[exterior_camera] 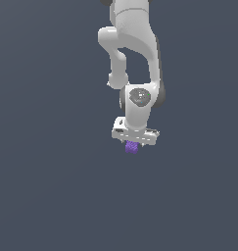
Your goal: Pick up the object and move it to a goal position.
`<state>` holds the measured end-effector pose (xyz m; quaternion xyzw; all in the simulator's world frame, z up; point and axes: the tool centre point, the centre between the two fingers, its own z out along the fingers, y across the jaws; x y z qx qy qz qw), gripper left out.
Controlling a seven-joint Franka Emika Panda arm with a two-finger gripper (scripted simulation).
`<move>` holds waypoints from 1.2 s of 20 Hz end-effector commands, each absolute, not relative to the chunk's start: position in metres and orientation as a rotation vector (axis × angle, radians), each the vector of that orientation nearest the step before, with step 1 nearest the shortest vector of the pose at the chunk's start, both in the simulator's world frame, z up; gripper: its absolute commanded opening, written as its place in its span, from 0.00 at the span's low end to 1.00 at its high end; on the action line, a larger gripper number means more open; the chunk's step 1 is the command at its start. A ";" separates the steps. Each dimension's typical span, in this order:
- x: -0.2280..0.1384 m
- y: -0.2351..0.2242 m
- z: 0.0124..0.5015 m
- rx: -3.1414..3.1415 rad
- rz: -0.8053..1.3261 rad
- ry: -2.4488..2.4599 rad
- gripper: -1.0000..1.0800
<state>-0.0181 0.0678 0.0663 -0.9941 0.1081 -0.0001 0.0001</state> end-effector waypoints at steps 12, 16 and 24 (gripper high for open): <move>-0.018 0.068 0.040 -3.123 0.000 0.343 0.00; -0.018 0.068 0.040 -3.123 0.000 0.343 0.00; -0.019 0.067 0.046 -3.123 -0.001 0.343 0.00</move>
